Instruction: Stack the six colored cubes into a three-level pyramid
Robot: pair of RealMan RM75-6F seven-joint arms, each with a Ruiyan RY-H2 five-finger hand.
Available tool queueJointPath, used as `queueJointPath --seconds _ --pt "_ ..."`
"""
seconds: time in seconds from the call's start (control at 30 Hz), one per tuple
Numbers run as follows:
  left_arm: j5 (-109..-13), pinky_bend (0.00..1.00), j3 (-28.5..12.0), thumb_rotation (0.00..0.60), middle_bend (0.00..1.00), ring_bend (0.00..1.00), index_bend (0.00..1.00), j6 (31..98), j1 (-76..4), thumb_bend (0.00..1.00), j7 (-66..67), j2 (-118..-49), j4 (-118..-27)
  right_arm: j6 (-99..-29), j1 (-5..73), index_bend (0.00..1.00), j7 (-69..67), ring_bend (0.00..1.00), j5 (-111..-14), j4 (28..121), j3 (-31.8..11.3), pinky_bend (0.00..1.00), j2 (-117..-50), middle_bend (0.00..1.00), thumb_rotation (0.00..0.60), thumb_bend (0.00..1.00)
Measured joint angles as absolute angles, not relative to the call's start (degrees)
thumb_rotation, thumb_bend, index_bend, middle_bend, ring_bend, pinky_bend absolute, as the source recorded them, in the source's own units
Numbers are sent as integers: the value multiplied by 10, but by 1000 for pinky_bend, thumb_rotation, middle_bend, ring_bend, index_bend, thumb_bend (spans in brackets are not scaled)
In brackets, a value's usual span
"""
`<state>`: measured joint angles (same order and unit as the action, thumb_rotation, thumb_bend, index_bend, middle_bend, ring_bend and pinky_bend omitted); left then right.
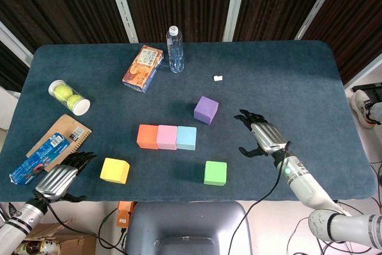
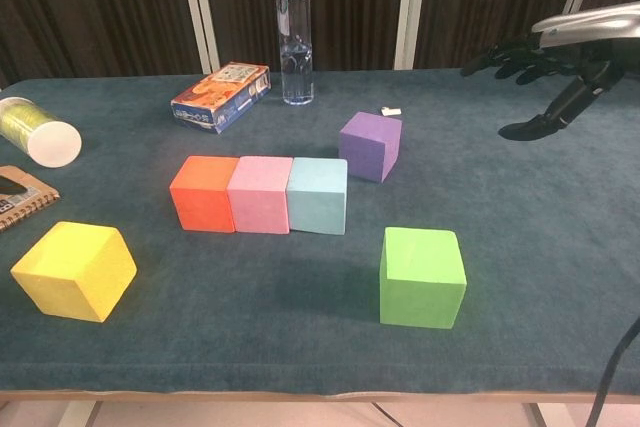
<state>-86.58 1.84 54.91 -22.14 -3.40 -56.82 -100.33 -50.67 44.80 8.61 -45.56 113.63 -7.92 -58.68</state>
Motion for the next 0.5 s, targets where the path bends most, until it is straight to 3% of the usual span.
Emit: queueJointPath --seconds 0.23,0.5 --pt "-852 71 15 600 60 0 114 545 -236 87 34 -644 -972 -474 439 128 58 0 -468 1133 -83 0 -559 0 600 256" --pt "-816 72 0 600 60 0 123 524 -258 101 30 -674 -947 -455 437 126 45 0 -477 1121 -83 0 -555 0 600 255"
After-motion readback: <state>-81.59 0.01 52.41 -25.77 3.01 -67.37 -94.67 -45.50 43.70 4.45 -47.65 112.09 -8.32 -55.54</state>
